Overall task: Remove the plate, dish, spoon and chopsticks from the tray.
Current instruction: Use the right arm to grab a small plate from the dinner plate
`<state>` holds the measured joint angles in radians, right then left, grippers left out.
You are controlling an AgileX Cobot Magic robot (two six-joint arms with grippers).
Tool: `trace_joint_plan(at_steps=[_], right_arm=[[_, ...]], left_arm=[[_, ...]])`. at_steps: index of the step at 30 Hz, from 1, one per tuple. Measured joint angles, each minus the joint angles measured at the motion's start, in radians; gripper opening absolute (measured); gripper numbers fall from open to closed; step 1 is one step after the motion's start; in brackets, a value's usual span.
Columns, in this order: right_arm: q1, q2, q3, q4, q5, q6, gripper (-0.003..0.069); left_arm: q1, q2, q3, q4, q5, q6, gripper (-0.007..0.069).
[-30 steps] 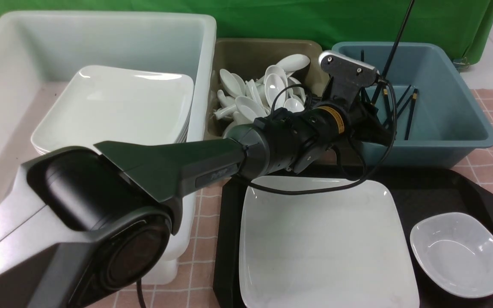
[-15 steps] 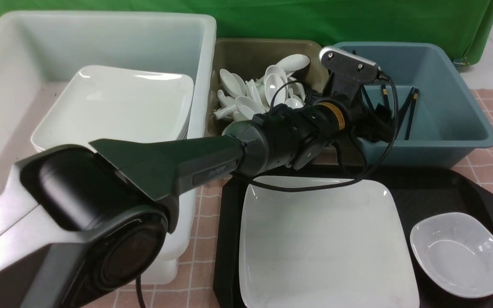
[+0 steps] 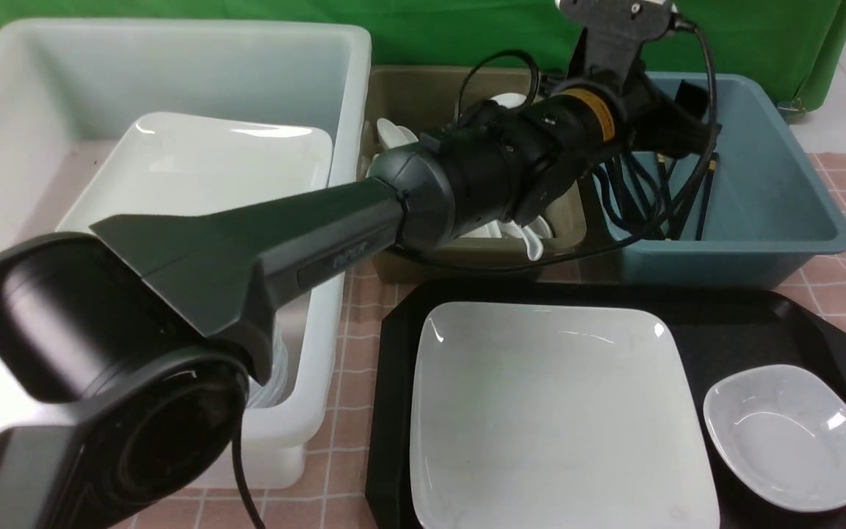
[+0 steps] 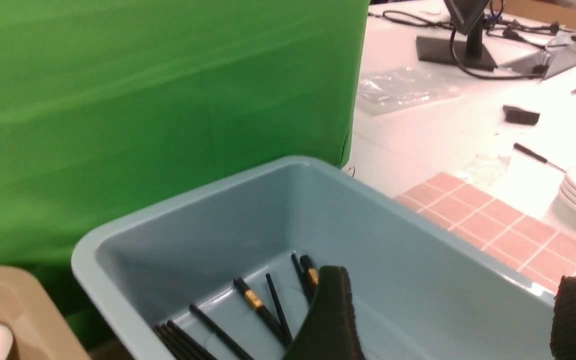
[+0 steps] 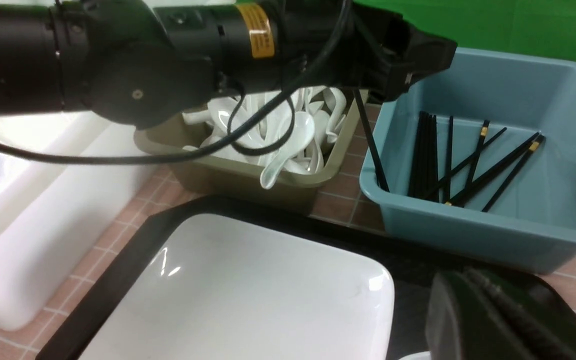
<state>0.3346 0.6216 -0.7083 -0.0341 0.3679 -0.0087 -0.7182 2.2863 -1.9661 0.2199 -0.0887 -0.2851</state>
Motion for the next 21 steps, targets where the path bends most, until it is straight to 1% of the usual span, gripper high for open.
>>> trace_joint_plan(at_steps=[4,7,9,10,12,14,15,17,19,21], right_arm=[[0.000,0.000,0.000,0.000,0.000,0.026,0.0032],[0.000,0.000,0.000,0.000,-0.001,0.036,0.0032],[0.000,0.000,0.000,0.000,-0.001,0.039,0.0033],[0.000,0.000,0.000,0.000,-0.001,0.047,0.0033],[0.000,0.000,0.000,0.000,-0.001,0.054,0.0033],[0.000,0.000,0.000,0.000,-0.001,0.054,0.0033],[0.000,0.000,0.000,0.000,-0.001,0.054,0.0033],[0.000,0.000,0.000,0.000,0.002,0.054,0.0033],[0.000,0.000,0.000,0.000,0.009,0.054,0.0033],[0.000,0.000,0.000,0.000,0.014,0.054,0.0033]], left_arm=[[-0.004,-0.044,0.000,0.009,0.065,0.009,0.0524],[-0.003,-0.103,-0.002,0.013,0.146,0.018,0.0485],[-0.003,-0.122,-0.003,0.015,0.171,0.022,0.0465],[-0.003,-0.142,-0.003,0.016,0.202,0.024,0.0442],[-0.003,-0.190,-0.003,0.032,0.321,0.028,0.0345],[-0.001,-0.217,-0.004,0.043,0.427,0.022,0.0232],[0.003,-0.227,-0.004,0.049,0.484,0.014,0.0166],[0.014,-0.232,-0.004,0.071,0.580,-0.018,0.0064],[0.033,-0.226,-0.004,0.085,0.666,-0.065,0.0015],[0.053,-0.211,-0.004,0.087,0.711,-0.094,0.0000]])
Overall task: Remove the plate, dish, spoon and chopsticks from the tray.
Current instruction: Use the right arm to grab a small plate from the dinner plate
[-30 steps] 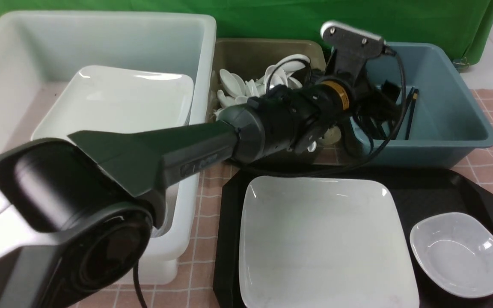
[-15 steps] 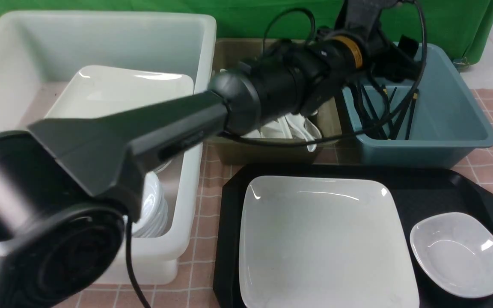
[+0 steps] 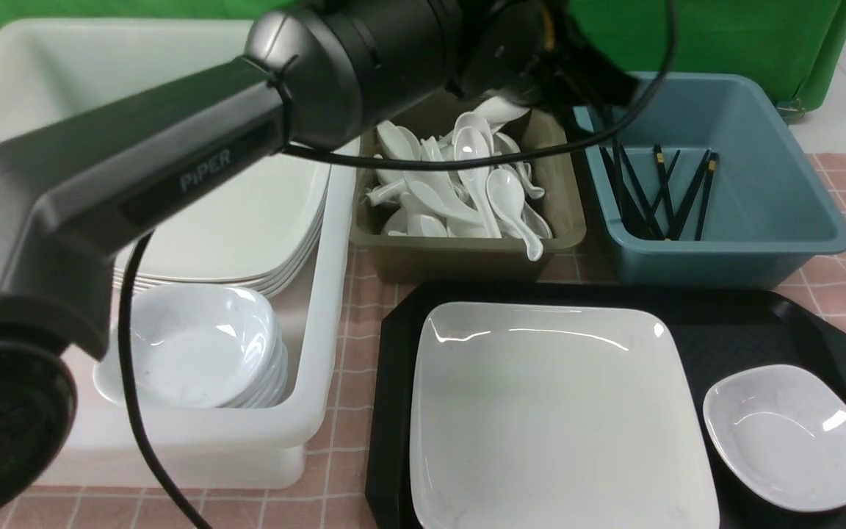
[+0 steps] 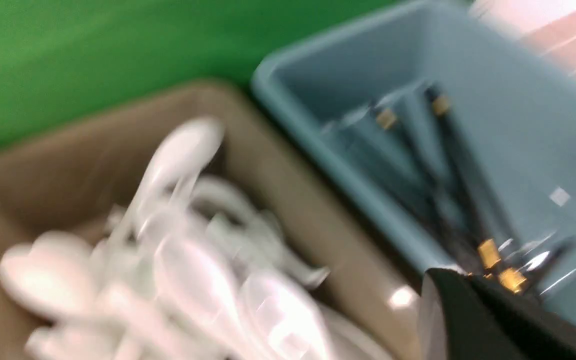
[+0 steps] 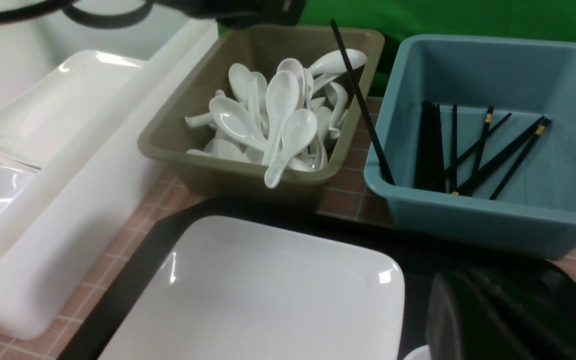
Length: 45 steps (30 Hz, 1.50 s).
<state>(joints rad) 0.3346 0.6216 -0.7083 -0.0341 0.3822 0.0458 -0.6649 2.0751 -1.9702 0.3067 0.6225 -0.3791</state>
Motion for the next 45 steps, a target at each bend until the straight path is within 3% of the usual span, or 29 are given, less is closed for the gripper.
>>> trace_joint_plan(at_steps=[3,8,11,18,20,22,31,34,37,40,42,45], right_arm=[[0.000,0.000,0.000,0.000,0.007,0.001,0.0033],[0.000,0.000,0.000,0.000,0.017,0.002,0.0034],[0.000,0.000,0.000,0.000,0.021,0.003,0.0037],[0.000,0.000,0.000,0.000,0.032,0.004,0.0037],[0.000,0.000,0.000,0.000,0.036,0.004,0.0038],[0.000,0.000,0.000,0.000,0.036,0.004,0.0039],[0.000,0.000,0.000,0.000,0.055,0.004,0.0043],[0.000,0.000,0.000,0.000,0.057,0.004,0.0043],[0.000,0.000,0.000,0.000,0.057,0.004,0.0043],[0.000,0.000,0.000,0.000,0.057,0.004,0.0043],[0.000,0.000,0.000,0.000,0.059,0.004,0.0043],[0.000,0.000,0.000,0.000,0.064,0.004,0.0043]], left_arm=[[0.014,0.023,0.000,-0.023,-0.003,-0.028,-0.0008],[-0.008,0.066,0.000,-0.268,-0.066,0.004,-0.0011],[-0.036,0.086,0.000,-0.323,-0.128,0.011,-0.0011],[-0.065,0.146,0.000,-0.357,-0.517,-0.044,-0.0011],[-0.063,0.157,0.000,-0.357,-0.557,-0.044,-0.0011],[-0.062,0.156,0.000,-0.356,-0.501,-0.038,-0.0011],[-0.068,0.017,0.001,-0.234,0.048,0.119,-0.0011],[-0.064,0.023,0.000,-0.220,0.066,0.129,-0.0011],[-0.060,0.061,0.000,-0.236,-0.049,0.150,-0.0008],[-0.057,0.145,0.000,-0.256,-0.426,0.224,-0.0003],[-0.057,0.177,0.000,-0.258,-0.554,0.235,-0.0003],[-0.057,0.204,0.000,-0.258,-0.599,0.234,-0.0003]])
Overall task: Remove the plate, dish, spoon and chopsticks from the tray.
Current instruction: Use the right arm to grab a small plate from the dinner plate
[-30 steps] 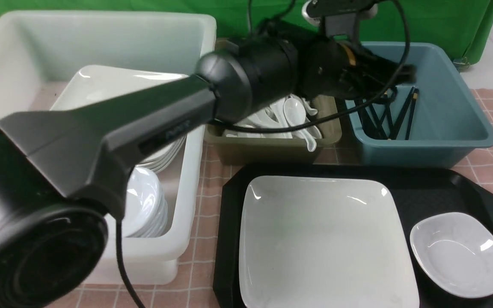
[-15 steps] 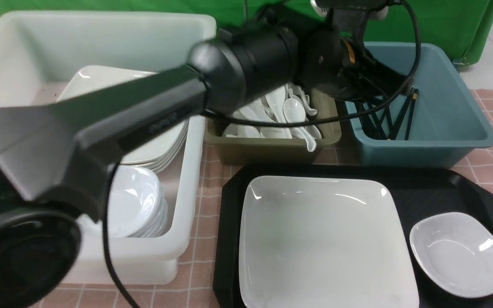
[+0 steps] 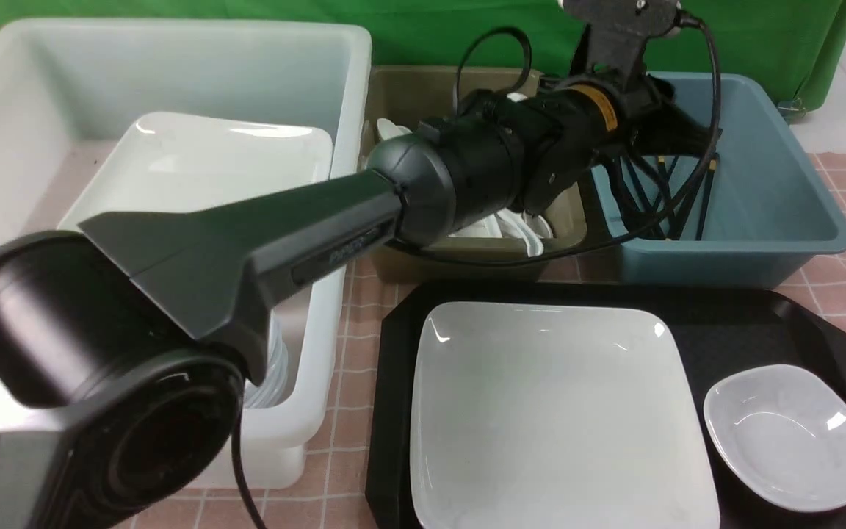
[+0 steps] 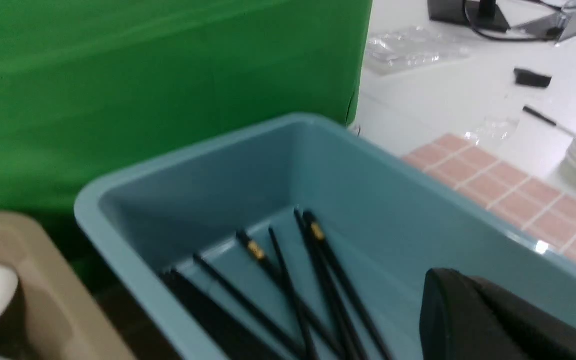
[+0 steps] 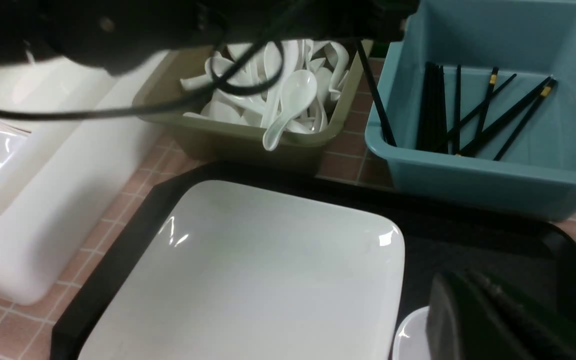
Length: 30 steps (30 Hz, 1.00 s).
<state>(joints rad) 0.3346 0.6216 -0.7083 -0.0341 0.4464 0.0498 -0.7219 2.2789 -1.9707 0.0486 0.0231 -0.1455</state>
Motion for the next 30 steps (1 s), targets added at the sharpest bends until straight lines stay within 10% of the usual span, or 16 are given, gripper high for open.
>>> trace_joint_plan(at_steps=[10,30], right_arm=[[-0.002,0.010,0.000,-0.005,0.006,0.030,0.0031],[-0.002,0.082,-0.021,-0.021,0.113,0.082,0.0030]], left_arm=[[-0.005,-0.196,0.001,0.037,0.528,0.005,-0.0003],[0.048,-0.213,0.001,-0.118,0.814,0.040,-0.0003]])
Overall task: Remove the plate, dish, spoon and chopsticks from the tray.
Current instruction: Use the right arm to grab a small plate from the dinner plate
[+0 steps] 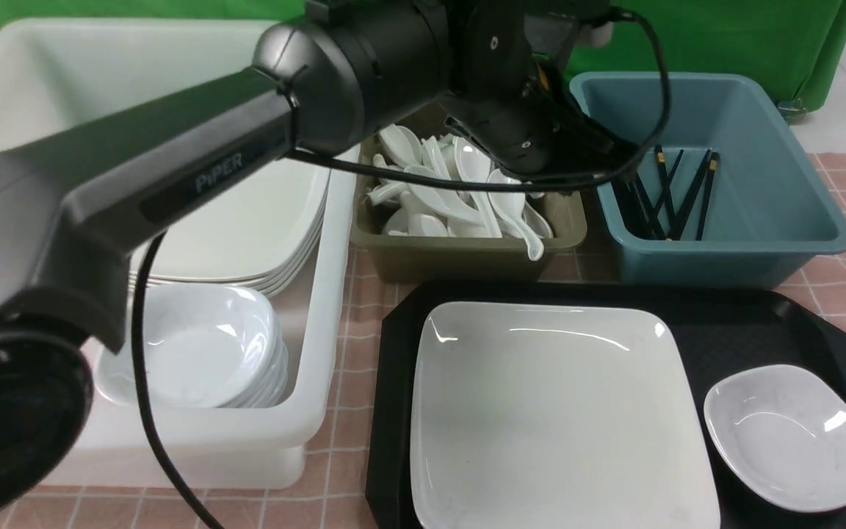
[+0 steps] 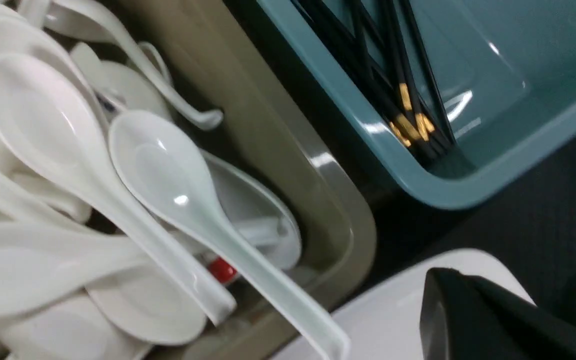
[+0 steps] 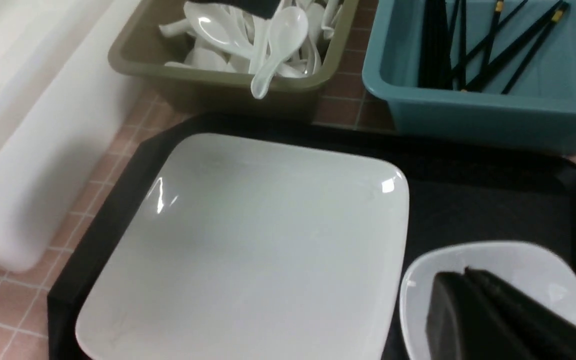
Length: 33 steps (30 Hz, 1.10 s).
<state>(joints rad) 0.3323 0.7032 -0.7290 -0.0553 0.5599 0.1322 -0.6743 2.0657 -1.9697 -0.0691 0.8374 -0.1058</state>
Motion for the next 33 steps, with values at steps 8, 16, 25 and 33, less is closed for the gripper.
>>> trace_joint_plan(at_steps=[8,16,25,33], right_arm=[[-0.001,0.213,-0.248,-0.103,0.416,-0.019,0.0030],[-0.002,0.509,-0.282,-0.077,0.527,-0.241,0.0145],[-0.002,0.763,-0.218,-0.042,0.334,-0.331,0.0555],[-0.002,0.915,-0.191,-0.132,0.216,-0.276,0.0570]], left_arm=[[-0.026,-0.160,0.004,0.069,0.222,0.030,-0.0003],[-0.037,-0.446,0.330,-0.010,0.175,0.077,-0.0003],[-0.038,-0.662,0.842,-0.484,-0.152,0.597,-0.0002],[-0.038,-0.631,0.918,-0.520,-0.183,0.705,-0.0002]])
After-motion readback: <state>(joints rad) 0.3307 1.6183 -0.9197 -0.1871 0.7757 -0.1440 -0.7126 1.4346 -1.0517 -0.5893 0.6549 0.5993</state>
